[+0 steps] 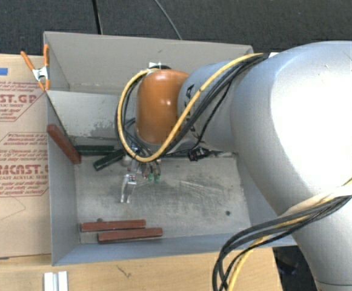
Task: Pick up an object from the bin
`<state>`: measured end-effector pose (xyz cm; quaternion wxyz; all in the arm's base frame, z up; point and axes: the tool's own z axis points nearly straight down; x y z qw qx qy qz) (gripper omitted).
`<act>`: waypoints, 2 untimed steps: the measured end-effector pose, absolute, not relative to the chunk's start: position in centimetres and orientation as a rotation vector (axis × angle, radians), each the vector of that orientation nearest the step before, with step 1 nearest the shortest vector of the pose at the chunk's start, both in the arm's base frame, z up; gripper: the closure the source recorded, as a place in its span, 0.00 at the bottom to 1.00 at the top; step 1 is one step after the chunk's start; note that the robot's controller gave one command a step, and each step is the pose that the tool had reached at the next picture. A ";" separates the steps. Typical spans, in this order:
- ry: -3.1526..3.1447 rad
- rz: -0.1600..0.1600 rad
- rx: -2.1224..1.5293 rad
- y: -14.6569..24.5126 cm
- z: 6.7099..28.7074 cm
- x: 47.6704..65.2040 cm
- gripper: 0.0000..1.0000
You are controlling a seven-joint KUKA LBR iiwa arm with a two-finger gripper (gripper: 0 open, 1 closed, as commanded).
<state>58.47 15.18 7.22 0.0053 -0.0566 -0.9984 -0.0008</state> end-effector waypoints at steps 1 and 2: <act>-3.150 -0.010 -0.183 15.1 7.6 59.1 1.00; -3.150 -0.010 -0.182 15.1 7.6 59.1 1.00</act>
Offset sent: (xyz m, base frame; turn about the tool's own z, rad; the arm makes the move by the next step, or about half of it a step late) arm 0.0000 0.0000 0.0000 0.0000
